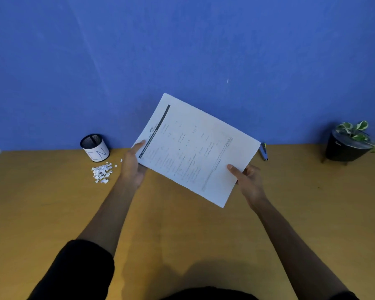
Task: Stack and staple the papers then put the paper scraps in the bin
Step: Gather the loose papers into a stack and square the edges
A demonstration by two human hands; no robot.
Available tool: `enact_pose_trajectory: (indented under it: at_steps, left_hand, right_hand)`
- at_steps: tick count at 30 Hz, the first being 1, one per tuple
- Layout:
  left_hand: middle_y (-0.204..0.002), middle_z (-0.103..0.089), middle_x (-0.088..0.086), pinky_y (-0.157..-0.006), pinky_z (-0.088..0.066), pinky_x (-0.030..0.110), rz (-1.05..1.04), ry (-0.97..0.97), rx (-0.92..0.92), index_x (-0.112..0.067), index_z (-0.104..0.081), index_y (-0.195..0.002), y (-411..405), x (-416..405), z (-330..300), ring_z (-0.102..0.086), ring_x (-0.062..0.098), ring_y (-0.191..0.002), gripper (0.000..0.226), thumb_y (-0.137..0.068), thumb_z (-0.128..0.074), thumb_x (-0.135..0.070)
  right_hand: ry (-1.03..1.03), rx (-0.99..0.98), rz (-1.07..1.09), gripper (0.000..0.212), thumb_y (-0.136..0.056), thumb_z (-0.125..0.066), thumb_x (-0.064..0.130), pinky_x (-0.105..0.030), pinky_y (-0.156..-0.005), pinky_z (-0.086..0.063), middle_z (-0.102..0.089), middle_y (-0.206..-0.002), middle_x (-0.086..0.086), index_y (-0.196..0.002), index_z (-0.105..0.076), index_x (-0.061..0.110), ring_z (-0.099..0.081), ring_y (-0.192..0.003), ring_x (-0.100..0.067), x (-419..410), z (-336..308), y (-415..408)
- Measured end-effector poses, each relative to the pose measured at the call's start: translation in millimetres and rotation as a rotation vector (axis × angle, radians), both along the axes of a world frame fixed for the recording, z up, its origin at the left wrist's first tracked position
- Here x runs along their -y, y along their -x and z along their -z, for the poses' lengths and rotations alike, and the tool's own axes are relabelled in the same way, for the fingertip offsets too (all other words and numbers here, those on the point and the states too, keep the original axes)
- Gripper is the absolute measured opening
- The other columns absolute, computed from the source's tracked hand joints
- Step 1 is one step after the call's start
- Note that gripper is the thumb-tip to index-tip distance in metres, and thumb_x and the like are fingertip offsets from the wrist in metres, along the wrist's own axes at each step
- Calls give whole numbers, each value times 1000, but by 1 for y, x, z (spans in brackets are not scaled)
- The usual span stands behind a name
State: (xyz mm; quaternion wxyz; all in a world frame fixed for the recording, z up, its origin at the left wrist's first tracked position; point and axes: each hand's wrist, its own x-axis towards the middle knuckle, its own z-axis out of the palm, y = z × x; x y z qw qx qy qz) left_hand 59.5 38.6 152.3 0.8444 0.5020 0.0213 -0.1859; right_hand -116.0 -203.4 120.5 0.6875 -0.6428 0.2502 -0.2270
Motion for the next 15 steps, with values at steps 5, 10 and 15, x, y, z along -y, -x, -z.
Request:
enact_pose_trajectory:
  at_steps: [5,10,15]
  left_hand:
    - [-109,-73,3,-92,-50,36,220,-340,128,-11,-68,-115,-21,-27,1,-64,22,-101,26,-90,-61,-14]
    - [-106,-75,3,-76,-57,31,318,-607,195,-10,-73,-105,-7,-19,25,-71,21,-94,23,-82,-73,-11]
    - [-103,-71,3,-78,-54,32,154,-633,207,-6,-71,-106,18,-2,66,-68,23,-94,21,-86,-69,-7]
  right_hand:
    - [198,-33,1,7,-94,-62,10,-15,-62,-55,-71,-90,7,-98,-67,13,-68,-79,-6,14,-4,2]
    - [339,-122,-31,13,-95,-60,15,-28,-69,-56,-69,-96,4,-104,-68,13,-66,-82,-5,12,8,-4]
    - [393,-160,5,21,-96,-57,13,-6,-56,-49,-67,-101,5,-111,-69,3,-63,-81,-3,3,27,-5]
